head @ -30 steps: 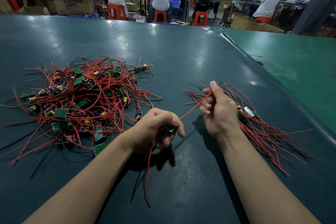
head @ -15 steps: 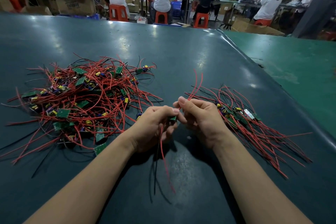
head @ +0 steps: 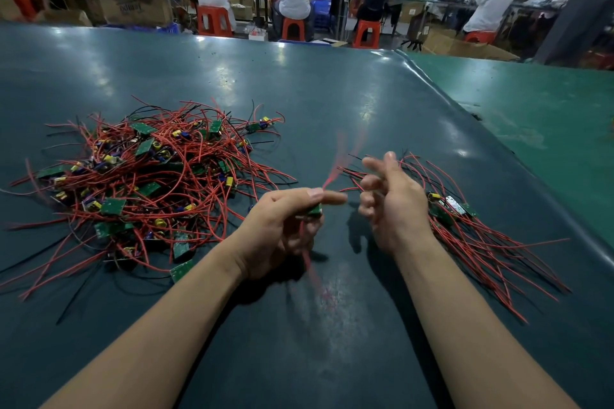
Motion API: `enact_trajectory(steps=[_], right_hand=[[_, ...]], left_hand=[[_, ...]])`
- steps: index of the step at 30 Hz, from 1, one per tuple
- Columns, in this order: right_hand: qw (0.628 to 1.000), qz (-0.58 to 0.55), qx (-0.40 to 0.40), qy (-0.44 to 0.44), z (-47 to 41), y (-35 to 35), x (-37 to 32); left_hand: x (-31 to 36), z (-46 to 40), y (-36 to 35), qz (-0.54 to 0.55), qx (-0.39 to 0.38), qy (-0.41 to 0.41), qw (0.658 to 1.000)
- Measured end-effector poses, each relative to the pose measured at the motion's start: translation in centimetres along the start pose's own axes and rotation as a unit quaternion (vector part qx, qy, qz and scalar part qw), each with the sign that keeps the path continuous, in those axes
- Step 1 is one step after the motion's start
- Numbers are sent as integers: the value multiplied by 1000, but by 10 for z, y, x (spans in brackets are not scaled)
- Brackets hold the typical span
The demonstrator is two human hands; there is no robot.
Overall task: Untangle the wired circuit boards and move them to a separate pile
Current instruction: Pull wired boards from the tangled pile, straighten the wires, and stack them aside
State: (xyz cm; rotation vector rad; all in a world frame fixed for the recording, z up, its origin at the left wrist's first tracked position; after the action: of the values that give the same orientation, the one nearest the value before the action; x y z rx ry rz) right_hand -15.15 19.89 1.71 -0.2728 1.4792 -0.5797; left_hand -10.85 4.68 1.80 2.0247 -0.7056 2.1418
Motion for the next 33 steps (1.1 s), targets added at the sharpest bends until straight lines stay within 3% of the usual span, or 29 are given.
enact_trajectory(steps=[3, 5, 8, 11, 13, 16, 18, 21, 24, 28, 30, 33], right_hand=[[979, 152, -125, -43, 15, -20, 14], [950, 195, -228, -81, 29, -31, 25], [932, 215, -280, -86, 40, -33, 26], [946, 203, -243, -69, 40, -30, 18], [968, 172, -182, -20, 36, -26, 8], [992, 78, -65, 70, 30, -19, -12], [993, -30, 11, 111, 28, -10, -22], [969, -184, 107, 124, 27, 9, -24], [967, -217, 135, 23, 26, 15, -6], [991, -90, 71, -73, 27, 3, 14], [997, -1, 43, -57, 27, -3, 14], [992, 119, -2, -31, 29, -12, 14]], left_hand=[[4, -1, 8, -1, 72, -47, 996], [5, -1, 12, -14, 113, -59, 992], [6, -1, 8, -61, 113, -60, 990], [10, -1, 6, -82, 144, -86, 982], [19, 5, 11, -187, 203, -152, 949], [34, 21, 16, -448, 275, -247, 814], [39, 27, 20, -555, 311, -259, 726], [41, 29, 42, -621, 377, -178, 664], [37, 29, 63, -648, 410, -68, 638], [31, 23, 61, -705, 375, -27, 601], [33, 23, 59, -696, 384, -47, 605], [48, 36, 52, -608, 440, -177, 637]])
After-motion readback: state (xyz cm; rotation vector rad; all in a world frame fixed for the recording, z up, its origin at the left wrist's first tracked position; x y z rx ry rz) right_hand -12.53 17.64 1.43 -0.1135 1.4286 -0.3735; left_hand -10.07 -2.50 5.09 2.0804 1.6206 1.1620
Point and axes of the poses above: each hand's wrist, its own z-axis away from the middle knuckle, its own y-axis out of the back of the hand, x = y × z, the point moved 6 cm from there along -z, towards the middle knuckle, and after that the axes turned 5 degrees about -z, right-handed, at the moved point
